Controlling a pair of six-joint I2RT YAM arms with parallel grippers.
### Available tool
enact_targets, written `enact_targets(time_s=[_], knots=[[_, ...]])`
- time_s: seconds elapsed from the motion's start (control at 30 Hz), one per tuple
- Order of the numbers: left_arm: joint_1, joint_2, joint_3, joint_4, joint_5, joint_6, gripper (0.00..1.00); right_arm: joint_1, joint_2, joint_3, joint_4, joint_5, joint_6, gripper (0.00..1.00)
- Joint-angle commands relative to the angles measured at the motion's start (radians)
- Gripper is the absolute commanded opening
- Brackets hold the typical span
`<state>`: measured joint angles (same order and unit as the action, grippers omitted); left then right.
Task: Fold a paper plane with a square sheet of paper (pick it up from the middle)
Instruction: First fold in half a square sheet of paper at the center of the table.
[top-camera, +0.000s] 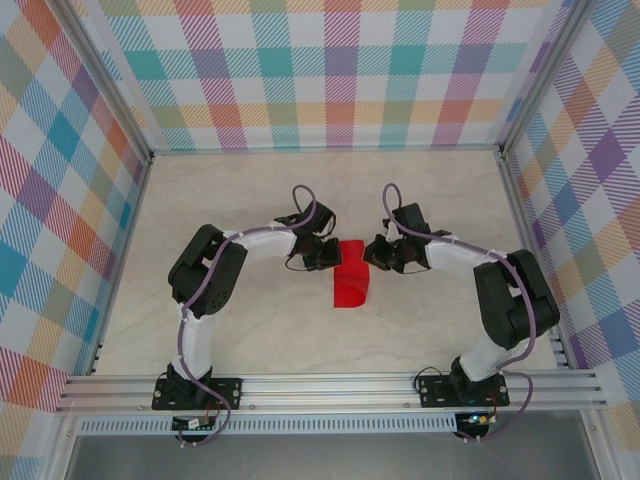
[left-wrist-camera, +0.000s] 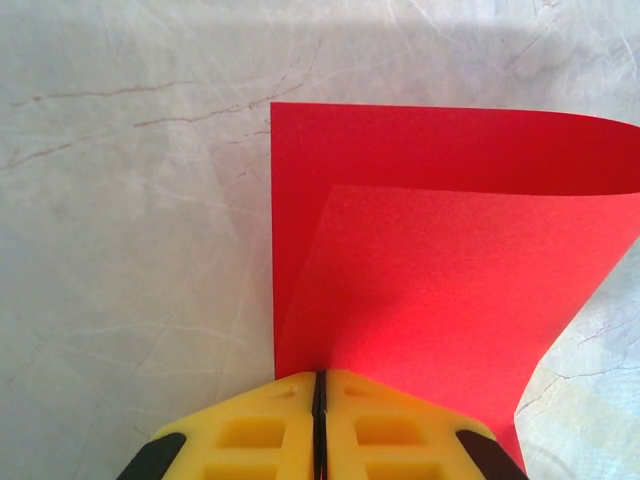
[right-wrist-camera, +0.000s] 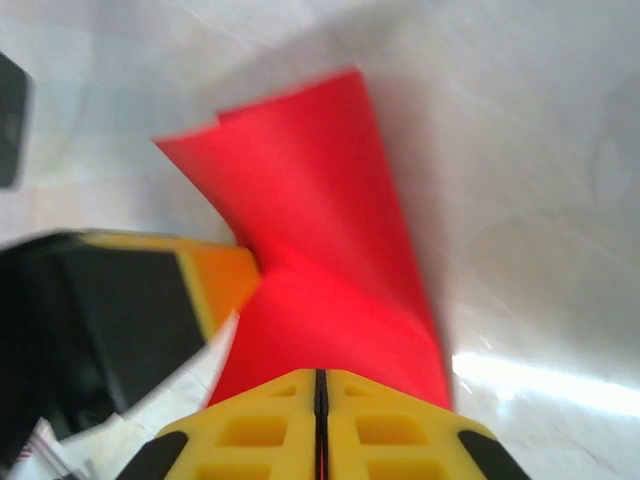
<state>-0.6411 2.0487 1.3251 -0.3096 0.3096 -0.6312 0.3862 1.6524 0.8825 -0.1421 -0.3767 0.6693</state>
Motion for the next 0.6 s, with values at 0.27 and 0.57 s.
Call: enact_targets(time_s=[0.27,0.57], knots=[[-0.003,0.103,-0.027,-0.203,-0.116,0.016,0.09,0.013,0.186,0.042,0.17,-0.129,0.006,0.05],[-0.003,0.104,-0.023,-0.236,-0.137,0.024,0.09,-0.026,0.206,-0.024,0.206,0.026,0.037,0.06]])
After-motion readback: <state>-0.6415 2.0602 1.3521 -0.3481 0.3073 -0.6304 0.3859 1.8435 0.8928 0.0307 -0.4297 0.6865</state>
